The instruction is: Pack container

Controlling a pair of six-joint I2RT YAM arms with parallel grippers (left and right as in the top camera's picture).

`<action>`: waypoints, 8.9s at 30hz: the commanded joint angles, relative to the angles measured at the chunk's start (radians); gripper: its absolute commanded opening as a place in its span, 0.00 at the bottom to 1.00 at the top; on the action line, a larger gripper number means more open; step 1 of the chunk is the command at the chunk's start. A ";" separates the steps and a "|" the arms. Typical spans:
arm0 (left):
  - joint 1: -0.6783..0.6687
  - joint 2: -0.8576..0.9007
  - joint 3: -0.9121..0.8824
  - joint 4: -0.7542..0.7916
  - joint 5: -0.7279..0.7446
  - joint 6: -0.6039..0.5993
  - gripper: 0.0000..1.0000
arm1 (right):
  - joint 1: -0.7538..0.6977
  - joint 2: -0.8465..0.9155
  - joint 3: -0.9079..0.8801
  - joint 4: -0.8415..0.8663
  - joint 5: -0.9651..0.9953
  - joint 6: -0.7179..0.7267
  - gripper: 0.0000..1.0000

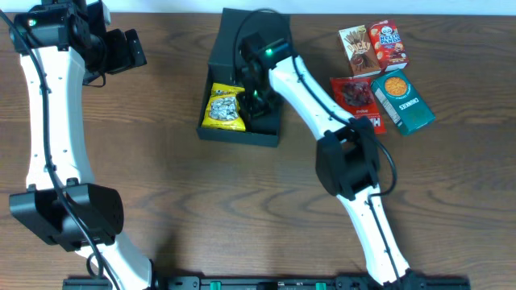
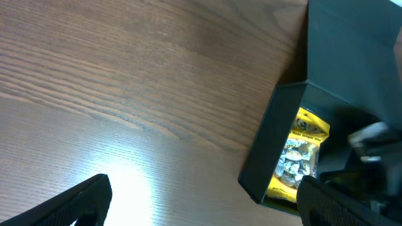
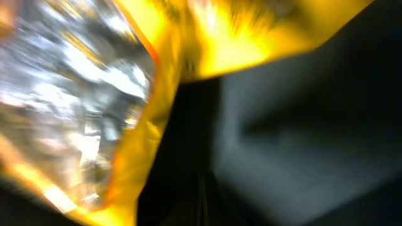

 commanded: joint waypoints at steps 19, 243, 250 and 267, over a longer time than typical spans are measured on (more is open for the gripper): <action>0.004 0.008 0.002 -0.008 -0.003 0.014 0.95 | 0.028 -0.030 -0.064 0.183 -0.205 -0.019 0.01; -0.190 0.264 -0.144 0.098 0.183 -0.035 0.94 | -0.318 -0.331 -0.010 -0.108 0.341 0.282 0.06; -0.235 0.288 -0.145 0.123 0.183 -0.035 0.97 | -0.467 -0.292 -0.130 -0.080 0.341 0.122 0.56; -0.297 0.294 -0.235 0.190 0.330 -0.127 0.98 | -0.616 -0.192 -0.229 0.041 0.154 -0.010 0.81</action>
